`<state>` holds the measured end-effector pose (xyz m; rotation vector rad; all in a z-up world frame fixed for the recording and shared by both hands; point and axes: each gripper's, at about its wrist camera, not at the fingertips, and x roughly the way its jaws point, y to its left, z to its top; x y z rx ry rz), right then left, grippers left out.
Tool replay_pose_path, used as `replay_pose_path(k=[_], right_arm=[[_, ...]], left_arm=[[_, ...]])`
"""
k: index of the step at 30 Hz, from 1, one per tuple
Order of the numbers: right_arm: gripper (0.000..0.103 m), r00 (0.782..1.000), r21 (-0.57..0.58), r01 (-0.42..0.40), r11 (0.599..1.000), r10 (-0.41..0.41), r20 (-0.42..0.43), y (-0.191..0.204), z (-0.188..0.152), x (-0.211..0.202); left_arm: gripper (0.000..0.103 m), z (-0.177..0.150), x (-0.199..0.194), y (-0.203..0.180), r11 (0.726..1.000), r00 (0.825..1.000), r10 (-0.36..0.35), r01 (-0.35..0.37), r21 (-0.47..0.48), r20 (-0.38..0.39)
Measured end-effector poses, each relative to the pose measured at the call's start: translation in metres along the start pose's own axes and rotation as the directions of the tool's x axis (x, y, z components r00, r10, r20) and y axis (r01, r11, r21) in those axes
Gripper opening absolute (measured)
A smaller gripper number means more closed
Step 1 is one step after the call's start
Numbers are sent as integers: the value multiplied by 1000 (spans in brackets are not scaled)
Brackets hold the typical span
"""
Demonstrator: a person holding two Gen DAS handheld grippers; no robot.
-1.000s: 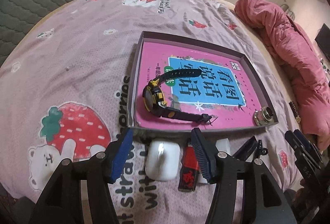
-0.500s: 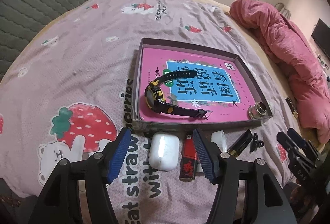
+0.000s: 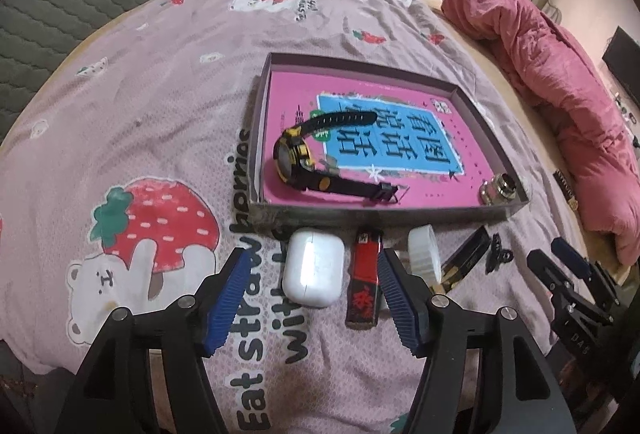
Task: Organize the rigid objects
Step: 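Grasp the small black clip with the right tool while the left tool moves to the white earbud case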
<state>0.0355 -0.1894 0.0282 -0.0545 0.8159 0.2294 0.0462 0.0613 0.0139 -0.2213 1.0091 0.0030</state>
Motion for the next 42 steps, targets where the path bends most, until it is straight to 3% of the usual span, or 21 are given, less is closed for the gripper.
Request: replay_pose_path(k=[18,33,42], right_arm=[[57,998,27,-4,1000,6,-59,-5,-11,14],[57,996,42,-10,999,14,-92,-6,-17,30],[57,995,61,-1,998,7,-97,-7,-17,35]], left_arm=[[67,-15,25,-5,999,996,24,-20,48,-85],[67,-16,38,2,999,995,29,-27,20,-97],[67,-14,56,-2,994,991,94,-88,56,-99]])
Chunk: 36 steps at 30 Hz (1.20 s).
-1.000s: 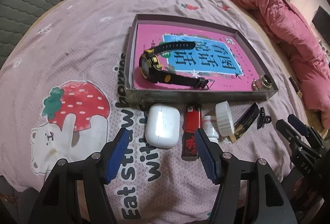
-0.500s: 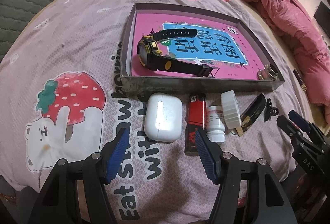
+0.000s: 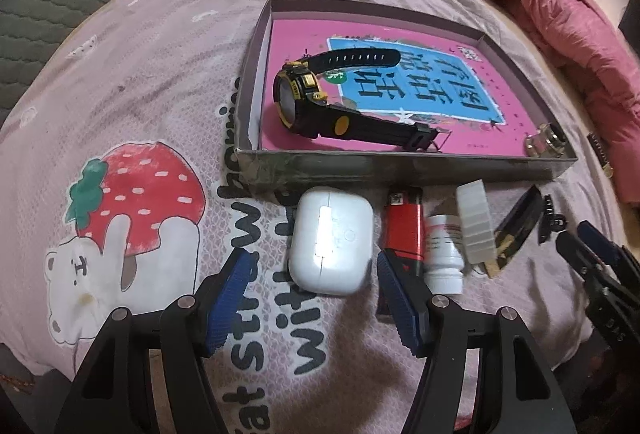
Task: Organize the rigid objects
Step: 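Grasp the small black clip with the right tool while the left tool moves to the white earbud case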
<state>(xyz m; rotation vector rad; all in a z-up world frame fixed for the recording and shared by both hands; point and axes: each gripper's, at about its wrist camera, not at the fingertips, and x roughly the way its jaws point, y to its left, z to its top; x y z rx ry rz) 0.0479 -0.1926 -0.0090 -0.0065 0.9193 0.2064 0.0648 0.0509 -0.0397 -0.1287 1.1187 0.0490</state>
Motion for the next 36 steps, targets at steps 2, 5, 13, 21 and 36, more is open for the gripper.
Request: replay_pose_path(k=[2,5,13,21,36], right_arm=[[57,1000,5,2,1000,-2,-4,-1,0,2],[57,1000,9,1,1000,-1,-9,-1,1,5],[57,1000,8,21,1000,-21,-5,3,4,14],[57,998,-6,59,998,-59,-17,4,3,28],[33,999,40,42,998,-41,-23,-19,4,29]], left_arm=[[67,0,4,-1,1000,1000,10,-10,10,-1],[67,1,6,-3,1000,1000,20,-20,20,3],[67,0,12,-6,999,999,37,-38,24,9],[67,3,19,-7,999,999,45,-45,27,11],[68,2,20,-7,999,999,44,-44,22,18]])
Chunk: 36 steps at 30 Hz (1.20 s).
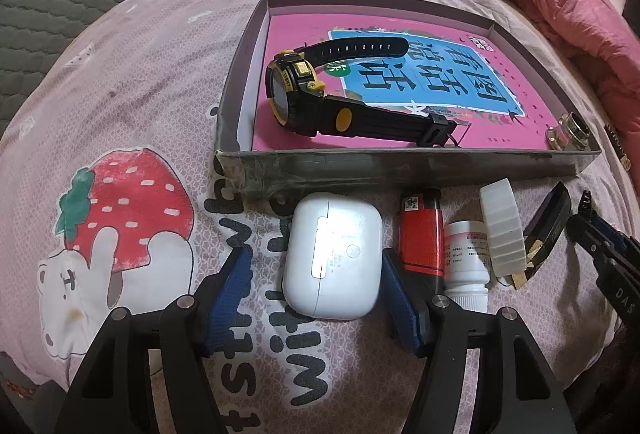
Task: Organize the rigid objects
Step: 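Grasp the small black clip with the right tool while the left tool moves to the white earbud case, then grasp and lift the white earbud case with the left tool while the right tool holds the clip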
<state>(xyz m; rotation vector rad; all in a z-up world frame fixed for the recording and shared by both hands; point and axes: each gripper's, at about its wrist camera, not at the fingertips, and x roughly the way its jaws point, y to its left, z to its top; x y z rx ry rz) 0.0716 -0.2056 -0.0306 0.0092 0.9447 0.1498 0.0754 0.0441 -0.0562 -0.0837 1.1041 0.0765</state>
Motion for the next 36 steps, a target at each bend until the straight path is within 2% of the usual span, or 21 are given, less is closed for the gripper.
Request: replay_pose_path(k=[9,17,25,28,36], right_arm=[[25,999,-29,-23,999,23,21,0,6,3],[25,999,-26,-37,999,38,19,-5,3,-2],[25,999,-12,-48,999,48,12,-8,2,-2],[25,998,2,-61,998,61,11,-10,1,-2],[25,997,-3,-79,997,79,13,-9,1,-6]], left_arm=[[67,3,4,0,1000,1000,1,0,-19,9],[67,1,3,1,1000,999,-8,8,-13,45],[56,-1,0,1,1000,998,-6,6,-2,67],[46,-2,-2,-2,1000,997,-12,11,8,72],[46,-2,-9,3,999,996,-49,50,-17,78]])
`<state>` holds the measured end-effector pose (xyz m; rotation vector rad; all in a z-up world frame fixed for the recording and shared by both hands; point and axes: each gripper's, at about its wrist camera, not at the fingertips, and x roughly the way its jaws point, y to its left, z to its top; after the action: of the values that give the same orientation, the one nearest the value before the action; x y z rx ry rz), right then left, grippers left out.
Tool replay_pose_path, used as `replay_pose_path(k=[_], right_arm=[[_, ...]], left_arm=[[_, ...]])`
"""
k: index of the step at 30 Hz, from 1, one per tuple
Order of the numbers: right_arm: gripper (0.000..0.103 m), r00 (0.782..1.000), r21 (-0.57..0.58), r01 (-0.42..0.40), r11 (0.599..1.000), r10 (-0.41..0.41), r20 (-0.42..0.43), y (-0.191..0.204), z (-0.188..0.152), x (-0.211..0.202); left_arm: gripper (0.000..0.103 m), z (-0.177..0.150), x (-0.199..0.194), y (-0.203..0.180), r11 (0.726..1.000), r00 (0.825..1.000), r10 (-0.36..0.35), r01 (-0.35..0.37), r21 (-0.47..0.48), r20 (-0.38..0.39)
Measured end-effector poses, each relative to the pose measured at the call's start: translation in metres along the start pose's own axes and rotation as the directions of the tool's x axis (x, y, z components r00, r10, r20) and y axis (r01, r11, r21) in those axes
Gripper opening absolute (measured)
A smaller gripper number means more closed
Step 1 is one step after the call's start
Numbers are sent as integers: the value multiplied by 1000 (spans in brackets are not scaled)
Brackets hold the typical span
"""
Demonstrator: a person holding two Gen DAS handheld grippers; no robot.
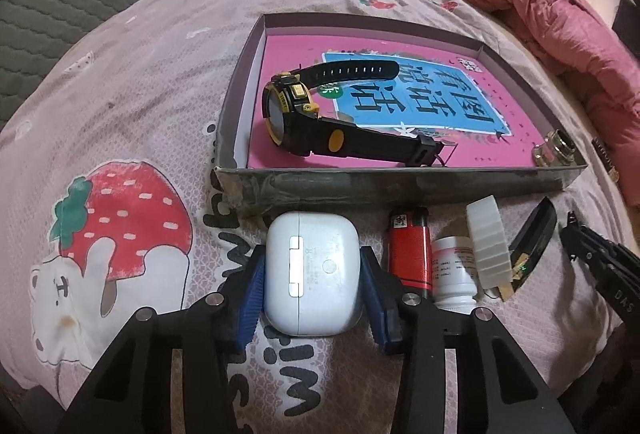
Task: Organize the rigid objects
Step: 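Grasp and lift the white earbud case with the left tool while the right tool holds the clip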
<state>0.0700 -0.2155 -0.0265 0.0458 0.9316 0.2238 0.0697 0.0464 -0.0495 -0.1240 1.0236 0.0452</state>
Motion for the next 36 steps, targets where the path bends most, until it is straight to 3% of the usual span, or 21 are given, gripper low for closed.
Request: replay_pose_path(k=[11,36], right_arm=[[25,1000,-16,-12,1000,12,19,5,0,-9],[25,998,-53,-17,998,21,65,13,4,-27]], left_arm=[[46,1,-20,-5,999,999,-40,40,20,36],[46,5,-45,-4,999,995,-46,45,16,83]])
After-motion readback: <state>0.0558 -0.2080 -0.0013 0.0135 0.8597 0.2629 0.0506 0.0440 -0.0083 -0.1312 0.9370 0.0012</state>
